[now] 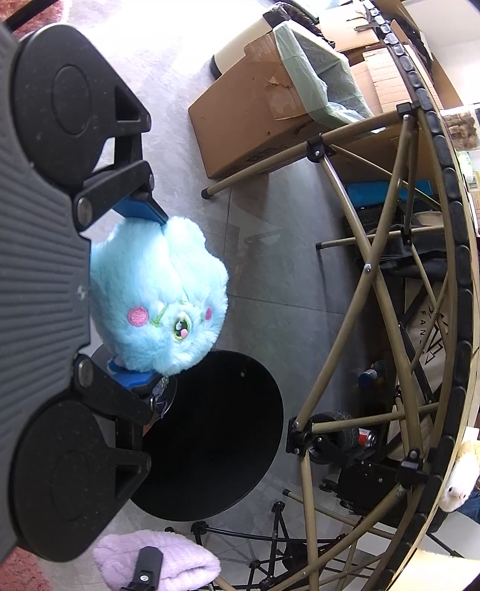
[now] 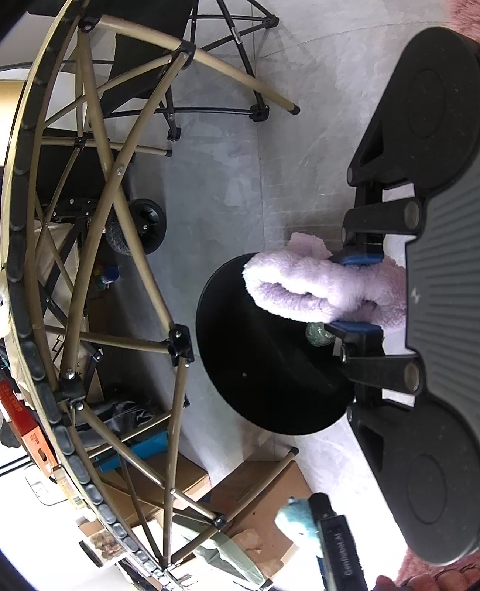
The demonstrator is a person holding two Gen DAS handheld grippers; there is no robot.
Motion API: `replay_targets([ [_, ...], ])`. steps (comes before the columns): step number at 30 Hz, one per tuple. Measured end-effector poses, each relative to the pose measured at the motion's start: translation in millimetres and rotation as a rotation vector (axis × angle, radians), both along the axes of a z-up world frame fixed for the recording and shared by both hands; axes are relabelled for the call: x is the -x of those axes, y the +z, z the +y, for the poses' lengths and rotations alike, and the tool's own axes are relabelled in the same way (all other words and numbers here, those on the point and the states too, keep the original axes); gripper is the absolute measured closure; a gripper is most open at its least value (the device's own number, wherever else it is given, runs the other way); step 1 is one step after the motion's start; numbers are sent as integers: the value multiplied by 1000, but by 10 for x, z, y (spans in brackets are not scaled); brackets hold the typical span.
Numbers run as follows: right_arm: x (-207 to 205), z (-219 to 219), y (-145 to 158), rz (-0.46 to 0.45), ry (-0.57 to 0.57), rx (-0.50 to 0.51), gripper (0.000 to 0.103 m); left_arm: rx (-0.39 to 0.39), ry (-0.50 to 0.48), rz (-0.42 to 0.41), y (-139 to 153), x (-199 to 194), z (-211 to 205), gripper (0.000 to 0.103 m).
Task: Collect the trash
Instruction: 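Carry the scrunchie and blue plush off the table down over the black bin, then open the right gripper to drop the purple scrunchie into the bin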
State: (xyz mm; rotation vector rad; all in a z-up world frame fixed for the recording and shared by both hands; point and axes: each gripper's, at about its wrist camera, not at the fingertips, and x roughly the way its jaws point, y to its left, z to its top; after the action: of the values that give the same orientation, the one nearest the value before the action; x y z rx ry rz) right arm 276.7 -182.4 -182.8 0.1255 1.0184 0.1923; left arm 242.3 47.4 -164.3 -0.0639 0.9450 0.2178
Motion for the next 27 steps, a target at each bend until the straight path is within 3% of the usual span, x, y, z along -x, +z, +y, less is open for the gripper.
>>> replay_targets([
  [27, -669, 759, -153, 24, 69, 33, 75, 80, 94, 17, -58, 9, 474, 28],
])
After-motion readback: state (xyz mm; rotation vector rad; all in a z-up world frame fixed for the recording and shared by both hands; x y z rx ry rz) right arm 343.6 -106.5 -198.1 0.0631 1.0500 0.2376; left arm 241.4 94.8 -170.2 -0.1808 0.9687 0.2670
